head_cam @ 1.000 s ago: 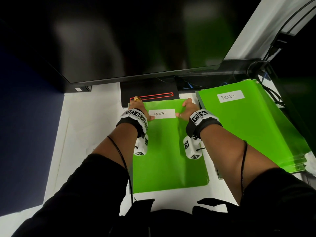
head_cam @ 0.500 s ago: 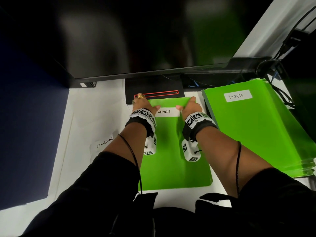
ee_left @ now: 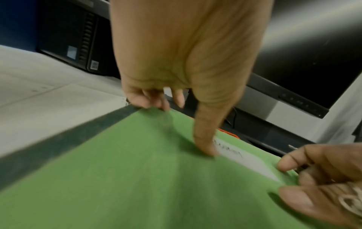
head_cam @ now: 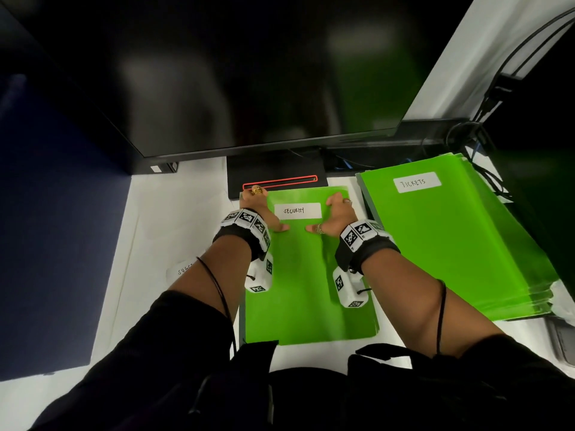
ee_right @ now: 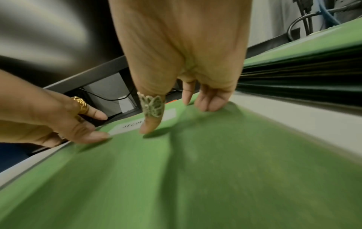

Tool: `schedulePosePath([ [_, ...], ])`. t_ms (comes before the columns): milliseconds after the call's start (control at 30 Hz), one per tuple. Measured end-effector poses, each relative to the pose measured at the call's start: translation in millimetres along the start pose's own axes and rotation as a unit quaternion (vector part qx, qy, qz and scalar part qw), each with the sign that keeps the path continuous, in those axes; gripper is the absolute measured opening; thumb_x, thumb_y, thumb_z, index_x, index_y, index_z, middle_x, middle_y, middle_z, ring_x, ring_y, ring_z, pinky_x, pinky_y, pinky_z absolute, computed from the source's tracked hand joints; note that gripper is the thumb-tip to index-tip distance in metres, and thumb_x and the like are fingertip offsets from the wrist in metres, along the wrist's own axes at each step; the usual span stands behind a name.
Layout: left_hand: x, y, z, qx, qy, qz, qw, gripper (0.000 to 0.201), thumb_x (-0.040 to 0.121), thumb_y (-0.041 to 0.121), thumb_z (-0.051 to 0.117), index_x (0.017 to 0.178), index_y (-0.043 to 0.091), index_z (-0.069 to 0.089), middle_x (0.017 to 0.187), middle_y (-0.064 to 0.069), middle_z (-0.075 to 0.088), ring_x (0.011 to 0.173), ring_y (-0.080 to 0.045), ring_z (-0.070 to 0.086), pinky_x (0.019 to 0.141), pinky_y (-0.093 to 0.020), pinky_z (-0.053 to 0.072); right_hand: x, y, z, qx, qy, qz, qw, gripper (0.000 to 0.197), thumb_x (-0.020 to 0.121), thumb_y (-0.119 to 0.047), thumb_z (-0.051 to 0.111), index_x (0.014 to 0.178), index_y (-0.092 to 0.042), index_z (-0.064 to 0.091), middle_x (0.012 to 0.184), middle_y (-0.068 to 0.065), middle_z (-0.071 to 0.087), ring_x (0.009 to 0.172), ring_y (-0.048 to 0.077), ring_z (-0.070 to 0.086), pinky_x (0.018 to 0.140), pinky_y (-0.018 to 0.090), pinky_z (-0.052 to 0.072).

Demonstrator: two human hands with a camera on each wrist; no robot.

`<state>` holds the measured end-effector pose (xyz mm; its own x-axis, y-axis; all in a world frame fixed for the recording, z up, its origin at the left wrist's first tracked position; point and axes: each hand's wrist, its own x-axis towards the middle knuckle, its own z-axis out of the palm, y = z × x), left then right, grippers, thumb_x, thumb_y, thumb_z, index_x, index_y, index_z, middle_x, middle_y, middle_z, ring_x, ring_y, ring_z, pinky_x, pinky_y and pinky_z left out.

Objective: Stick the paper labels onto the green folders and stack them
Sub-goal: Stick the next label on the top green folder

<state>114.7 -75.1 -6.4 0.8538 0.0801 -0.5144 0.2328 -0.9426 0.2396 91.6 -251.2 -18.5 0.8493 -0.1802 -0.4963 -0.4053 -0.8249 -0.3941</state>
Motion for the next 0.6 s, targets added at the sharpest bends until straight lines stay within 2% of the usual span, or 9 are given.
schedulePosePath([
  [33,-2.3,-2.2,-0.5,-0.001,0.020,-0.010,1.000,0.103,0.061,0.049,0.082,0.141,0.012,0.029,0.141,-0.015,0.027,0.133,-0.030,0.031,0.111,-0.039,0.034,-4.2,1.6,-0.3,-0.016,0.012,0.004,1.000,0.084,0.062,-0.040,0.084,0.125,-0.010,0.038,0.131,0.013,0.042,0.119,0.030,0.046,0.097,0.038,0.045],
  [100,-12.0,-7.1,0.0,0.034,0.071,-0.071,0.994,0.107,0.062,0.058,0.077,0.142,0.008,0.027,0.137,-0.013,0.030,0.129,-0.029,0.032,0.103,-0.040,0.038,-13.7,5.8,-0.6,-0.084,0.040,0.027,0.995,0.095,0.063,-0.049,0.081,0.135,-0.009,0.033,0.142,0.017,0.033,0.132,0.033,0.035,0.103,0.044,0.041],
  [167,-22.1,-10.8,3.7,0.074,0.085,-0.114,0.987,0.099,0.066,0.068,0.067,0.137,0.006,0.036,0.131,-0.013,0.035,0.124,-0.028,0.035,0.100,-0.039,0.037,-22.0,9.5,1.7,-0.113,0.047,0.075,0.990,0.105,0.068,-0.054,0.075,0.144,-0.006,0.020,0.151,0.020,0.021,0.139,0.035,0.023,0.107,0.047,0.034],
  [233,-26.7,-13.1,9.9,0.073,0.081,-0.115,0.987,0.085,0.072,0.068,0.061,0.131,0.008,0.045,0.130,-0.013,0.039,0.124,-0.029,0.036,0.101,-0.038,0.034,-26.9,9.8,5.9,-0.105,0.039,0.101,0.989,0.108,0.073,-0.054,0.071,0.147,-0.002,0.011,0.154,0.021,0.015,0.142,0.035,0.018,0.111,0.045,0.029],
  [367,-33.7,-13.7,11.5,0.060,0.100,-0.108,0.987,0.076,0.076,0.062,0.063,0.128,0.008,0.049,0.132,-0.012,0.040,0.125,-0.029,0.037,0.103,-0.038,0.032,-34.9,-0.6,13.8,-0.067,0.060,0.097,0.991,0.091,0.077,-0.045,0.072,0.141,-0.004,0.021,0.150,0.020,0.025,0.139,0.034,0.025,0.108,0.043,0.031],
  [467,-40.1,-13.3,7.3,0.037,0.121,-0.096,0.987,0.073,0.078,0.053,0.067,0.131,0.006,0.047,0.134,-0.012,0.037,0.125,-0.028,0.039,0.102,-0.038,0.037,-39.1,-4.0,14.8,-0.039,0.066,0.106,0.991,0.084,0.078,-0.045,0.071,0.138,-0.006,0.026,0.145,0.021,0.033,0.134,0.034,0.032,0.106,0.042,0.034],
  [533,-43.6,-13.2,3.7,-0.019,0.132,-0.090,0.987,0.072,0.080,0.045,0.069,0.132,0.003,0.043,0.133,-0.013,0.036,0.123,-0.028,0.042,0.099,-0.039,0.041,-40.9,-4.1,14.1,-0.021,0.071,0.105,0.992,0.081,0.080,-0.046,0.068,0.137,-0.006,0.026,0.143,0.021,0.035,0.133,0.034,0.034,0.104,0.042,0.035],
  [600,-44.5,-12.7,-0.5,-0.128,0.144,-0.075,0.979,0.065,0.083,0.032,0.070,0.130,0.000,0.040,0.133,-0.016,0.041,0.122,-0.031,0.047,0.099,-0.039,0.042,-44.6,-4.0,12.0,0.002,0.091,0.095,0.991,0.076,0.084,-0.044,0.065,0.138,-0.007,0.026,0.144,0.023,0.033,0.133,0.036,0.033,0.105,0.042,0.035],
])
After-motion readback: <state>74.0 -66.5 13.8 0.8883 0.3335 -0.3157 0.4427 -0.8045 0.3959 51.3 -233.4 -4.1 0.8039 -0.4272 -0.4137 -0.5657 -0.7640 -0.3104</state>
